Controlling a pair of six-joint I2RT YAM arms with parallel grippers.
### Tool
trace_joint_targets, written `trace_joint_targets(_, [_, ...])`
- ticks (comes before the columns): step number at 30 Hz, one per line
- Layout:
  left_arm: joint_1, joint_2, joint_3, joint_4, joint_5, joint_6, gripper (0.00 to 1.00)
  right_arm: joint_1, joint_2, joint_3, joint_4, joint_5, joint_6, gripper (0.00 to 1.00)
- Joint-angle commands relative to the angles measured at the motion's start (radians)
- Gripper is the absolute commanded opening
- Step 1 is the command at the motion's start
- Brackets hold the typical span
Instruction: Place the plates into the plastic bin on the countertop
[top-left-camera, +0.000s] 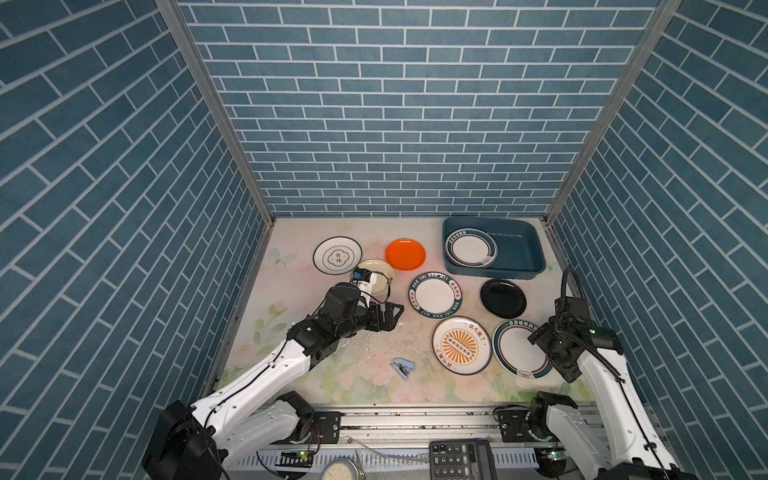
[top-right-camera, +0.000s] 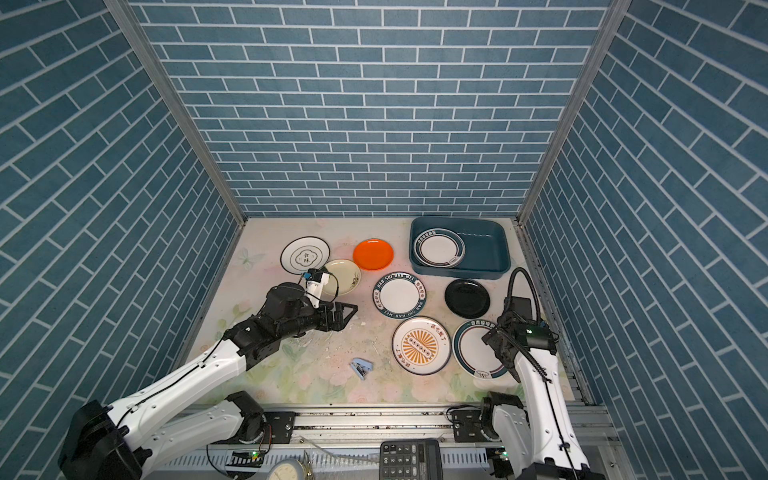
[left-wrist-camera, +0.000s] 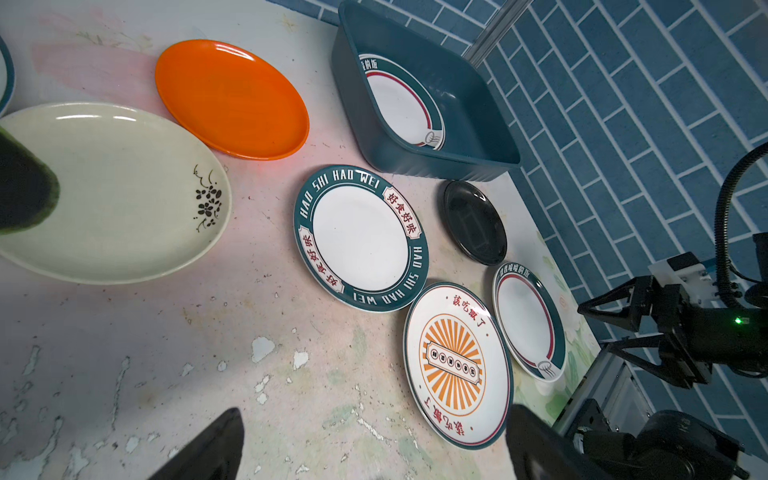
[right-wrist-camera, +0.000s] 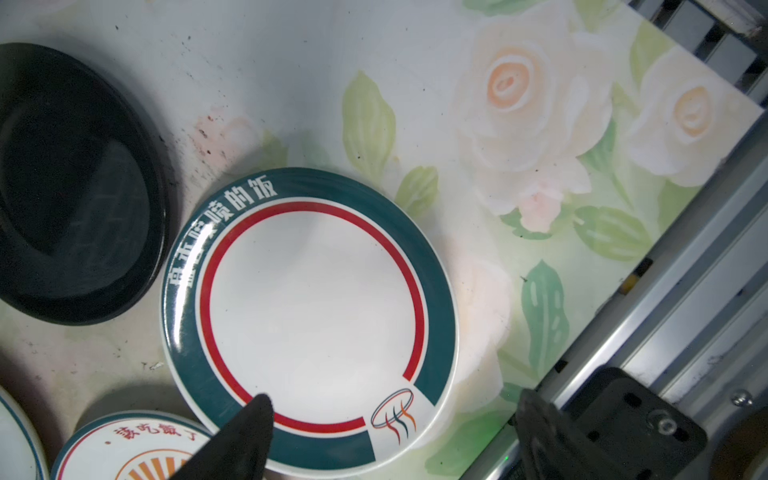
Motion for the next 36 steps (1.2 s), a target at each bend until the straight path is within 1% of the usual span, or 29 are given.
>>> trace_joint_targets(1, [0.012, 0.018, 0.031, 0.048, 0.012, 0.029, 0.99, -0.016, 0.000, 0.006, -0.077, -0.026, 0.056, 0.91])
trace_joint_targets(6, [0.031, 0.053, 0.031, 0.068, 0.052, 0.009, 1.00, -0.029, 0.010, -0.028, -0.068, -0.046, 0.068, 0.91])
trace_joint_targets(9, [0.037, 0.069, 0.016, 0.091, 0.056, -0.025, 0.99, -0.032, 0.038, -0.053, -0.027, -0.109, 0.063, 0.91])
trace_joint_targets(12, [0.040, 0.077, 0.009, 0.105, 0.068, -0.029, 1.00, -0.031, 0.048, -0.092, 0.035, -0.173, 0.069, 0.91])
trace_joint_targets(18, [0.043, 0.063, -0.002, 0.115, 0.045, -0.030, 1.00, -0.034, 0.060, -0.151, 0.105, -0.196, 0.093, 0.89])
trace_joint_targets(21, [0.048, 0.068, 0.004, 0.106, 0.053, -0.032, 1.00, -0.034, 0.087, -0.172, 0.132, -0.209, 0.096, 0.88])
trace_joint_targets(25, [0.050, 0.074, 0.006, 0.105, 0.064, -0.036, 1.00, -0.035, 0.119, -0.180, 0.157, -0.209, 0.098, 0.87])
trace_joint_targets(34, [0.054, 0.075, 0.004, 0.105, 0.064, -0.038, 1.00, -0.035, 0.137, -0.202, 0.211, -0.209, 0.117, 0.87])
trace_joint_targets(35, [0.056, 0.075, 0.004, 0.103, 0.064, -0.035, 1.00, -0.036, 0.137, -0.205, 0.216, -0.238, 0.121, 0.87])
trace_joint_targets(36, [0.057, 0.072, 0.004, 0.101, 0.063, -0.036, 1.00, -0.035, 0.135, -0.209, 0.220, -0.242, 0.123, 0.87])
